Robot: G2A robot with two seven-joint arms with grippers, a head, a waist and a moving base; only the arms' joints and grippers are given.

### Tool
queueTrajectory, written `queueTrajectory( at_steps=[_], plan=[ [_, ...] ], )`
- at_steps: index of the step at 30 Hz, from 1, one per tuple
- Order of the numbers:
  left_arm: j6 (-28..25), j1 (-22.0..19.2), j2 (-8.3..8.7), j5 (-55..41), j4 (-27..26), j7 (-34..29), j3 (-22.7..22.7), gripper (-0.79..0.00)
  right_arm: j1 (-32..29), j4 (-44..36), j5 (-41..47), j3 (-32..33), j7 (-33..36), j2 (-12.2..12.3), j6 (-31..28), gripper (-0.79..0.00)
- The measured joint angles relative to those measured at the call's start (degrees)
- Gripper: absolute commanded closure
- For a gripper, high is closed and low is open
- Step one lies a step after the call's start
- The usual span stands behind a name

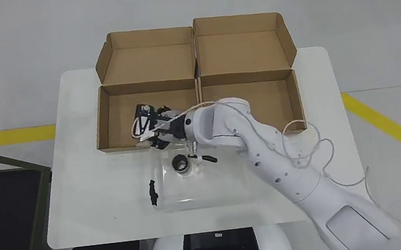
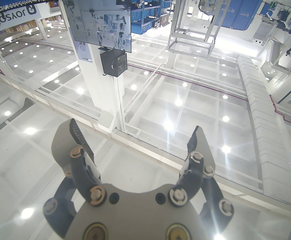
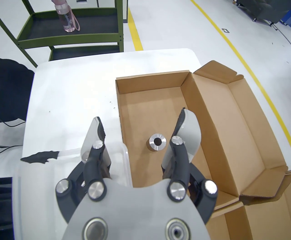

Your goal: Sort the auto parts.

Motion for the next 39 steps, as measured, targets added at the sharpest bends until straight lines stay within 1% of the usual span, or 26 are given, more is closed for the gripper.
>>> queueTrajectory(
  at_steps=[2, 3, 7, 13, 18, 19, 22, 27, 32, 39],
  plan=[
    [0.0, 0.0, 0.00, 0.0, 0.0, 0.0, 0.0, -0.785, -2.8, -3.8, -0.6, 1.7, 1.6, 0.9, -1.3, -0.622],
    [0.0, 0.0, 0.00, 0.0, 0.0, 0.0, 0.0, -0.785, -3.9, -5.3, -0.8, 2.3, 2.3, 1.3, -1.9, -0.616],
    [0.0, 0.0, 0.00, 0.0, 0.0, 0.0, 0.0, -0.785, -8.4, -11.0, -1.6, 4.7, 4.6, 2.7, -4.5, -0.646],
    [0.0, 0.0, 0.00, 0.0, 0.0, 0.0, 0.0, -0.785, -13.6, -15.1, -2.8, 6.4, 6.5, 4.2, -7.4, -0.646],
    [0.0, 0.0, 0.00, 0.0, 0.0, 0.0, 0.0, -0.785, -16.8, -17.6, -4.0, 7.2, 7.6, 5.2, -8.6, -0.650],
    [0.0, 0.0, 0.00, 0.0, 0.0, 0.0, 0.0, -0.785, -17.5, -18.0, -4.4, 7.4, 7.9, 5.4, -9.0, -0.637],
    [0.0, 0.0, 0.00, 0.0, 0.0, 0.0, 0.0, -0.785, -18.9, -18.7, -5.5, 7.8, 8.8, 6.0, -10.2, -0.646],
    [0.0, 0.0, 0.00, 0.0, 0.0, 0.0, 0.0, -0.785, -20.5, -18.6, -7.2, 8.0, 9.5, 6.8, -11.8, -0.631],
    [0.0, 0.0, 0.00, 0.0, 0.0, 0.0, 0.0, -0.785, -20.9, -16.3, -9.7, 7.4, 7.3, 7.3, -13.0, -0.616],
    [0.0, 0.0, 0.00, 0.0, 0.0, 0.0, 0.0, -0.785, -20.5, -12.4, -12.8, 6.9, 3.3, 7.6, -11.5, -0.628]
  ],
)
